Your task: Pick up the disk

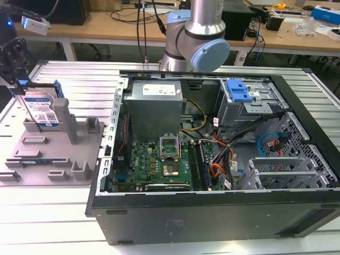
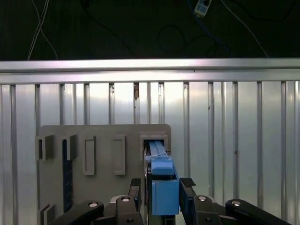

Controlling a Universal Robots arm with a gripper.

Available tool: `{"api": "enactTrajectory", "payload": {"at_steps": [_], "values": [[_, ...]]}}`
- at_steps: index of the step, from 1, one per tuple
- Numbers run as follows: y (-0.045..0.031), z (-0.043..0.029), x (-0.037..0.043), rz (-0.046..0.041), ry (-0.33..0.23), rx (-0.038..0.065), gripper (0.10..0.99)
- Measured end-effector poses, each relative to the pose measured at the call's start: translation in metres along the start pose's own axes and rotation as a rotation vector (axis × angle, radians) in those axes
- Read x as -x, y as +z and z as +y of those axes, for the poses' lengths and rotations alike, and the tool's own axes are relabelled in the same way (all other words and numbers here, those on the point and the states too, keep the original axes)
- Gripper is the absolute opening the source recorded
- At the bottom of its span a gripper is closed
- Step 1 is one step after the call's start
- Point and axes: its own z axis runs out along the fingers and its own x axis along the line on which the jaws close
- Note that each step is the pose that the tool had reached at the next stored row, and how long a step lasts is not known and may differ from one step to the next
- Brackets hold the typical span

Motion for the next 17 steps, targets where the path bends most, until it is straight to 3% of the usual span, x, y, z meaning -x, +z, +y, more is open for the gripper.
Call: {"api": "enactTrajectory", "payload": {"at_steps": [17], "values": [[0.0096,-0.0015,0.0001,0.0,0.0,0.0,0.451]]}}
